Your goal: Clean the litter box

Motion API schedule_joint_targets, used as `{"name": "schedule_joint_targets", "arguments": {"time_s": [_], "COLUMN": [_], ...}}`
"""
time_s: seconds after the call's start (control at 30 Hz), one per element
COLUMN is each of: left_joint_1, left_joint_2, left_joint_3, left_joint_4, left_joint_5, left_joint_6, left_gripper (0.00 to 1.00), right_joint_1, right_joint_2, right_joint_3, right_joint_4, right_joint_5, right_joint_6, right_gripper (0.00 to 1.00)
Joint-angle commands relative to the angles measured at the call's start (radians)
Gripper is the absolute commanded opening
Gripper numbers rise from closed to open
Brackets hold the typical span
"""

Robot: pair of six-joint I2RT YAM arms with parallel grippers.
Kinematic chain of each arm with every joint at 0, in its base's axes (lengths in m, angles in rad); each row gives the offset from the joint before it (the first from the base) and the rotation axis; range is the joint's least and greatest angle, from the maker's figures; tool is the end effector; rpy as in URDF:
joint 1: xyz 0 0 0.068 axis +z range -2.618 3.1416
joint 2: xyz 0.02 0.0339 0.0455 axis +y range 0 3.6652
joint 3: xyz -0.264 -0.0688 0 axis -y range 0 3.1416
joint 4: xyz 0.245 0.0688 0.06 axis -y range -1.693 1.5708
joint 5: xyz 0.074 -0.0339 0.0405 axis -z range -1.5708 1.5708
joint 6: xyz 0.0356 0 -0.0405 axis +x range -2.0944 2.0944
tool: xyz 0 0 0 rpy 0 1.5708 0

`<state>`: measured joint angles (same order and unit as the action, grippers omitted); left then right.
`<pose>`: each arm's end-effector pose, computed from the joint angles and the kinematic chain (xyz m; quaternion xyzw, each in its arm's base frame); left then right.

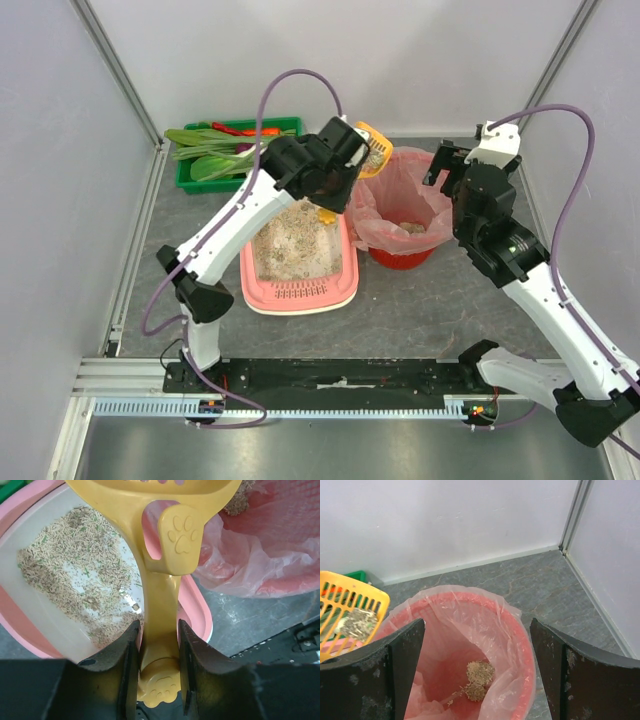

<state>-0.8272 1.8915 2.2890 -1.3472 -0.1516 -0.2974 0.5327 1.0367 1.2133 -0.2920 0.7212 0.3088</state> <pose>0.2540 -0.2683 0.4254 0.2262 0.9224 -0.1014 0.2962 0.1983 0.0896 0.4312 0.1552 0.7205 0.0137 0.6757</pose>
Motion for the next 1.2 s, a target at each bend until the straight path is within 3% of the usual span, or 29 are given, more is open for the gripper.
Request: {"name": "schedule_joint_targets", "arguments": {"time_s": [0.0,0.17,0.3,0.43,0.63,0.87,1.03,1.17], "left_joint_1": [-0.075,-0.121,-0.180,-0.222,-0.270,-0.285,-0.317,-0.328], "left_joint_2": [0.046,0.064,0.093,0.126,0.109,0.057,-0.046,-0.101], "left_joint_3": [0.062,0.063,0.063,0.072,-0.032,-0.149,-0.402,-0.506], "left_joint_4": [-0.061,-0.056,0.000,0.077,0.230,0.381,0.788,0.985], "left_joint_5": [-0.198,-0.353,-0.511,-0.580,-0.727,-0.804,-0.910,-0.953], "left_joint_6": [0.060,0.081,0.162,0.257,0.444,0.532,0.829,1.025], "left_gripper": [0.02,0.02,0.02,0.02,0.02,0.02,0.02,0.02], "right_joint_1": [-0.002,-0.002,-0.003,-0.002,-0.004,-0.004,-0.004,-0.003], "right_joint_2": [-0.040,-0.064,-0.078,-0.092,-0.130,-0.217,-0.262,-0.290], "right_joint_3": [-0.029,-0.058,-0.075,-0.081,-0.109,-0.159,-0.176,-0.179], "right_joint_4": [0.071,0.077,0.080,0.082,0.082,0.079,0.074,0.073], "right_joint_5": [0.064,0.073,0.072,0.075,0.095,0.147,0.185,0.190], "right_joint_6": [-0.048,-0.025,-0.014,-0.017,-0.054,-0.088,-0.123,-0.134], "right_gripper": [0.95,0.96,0.96,0.96,0.97,0.98,0.97,0.97]}}
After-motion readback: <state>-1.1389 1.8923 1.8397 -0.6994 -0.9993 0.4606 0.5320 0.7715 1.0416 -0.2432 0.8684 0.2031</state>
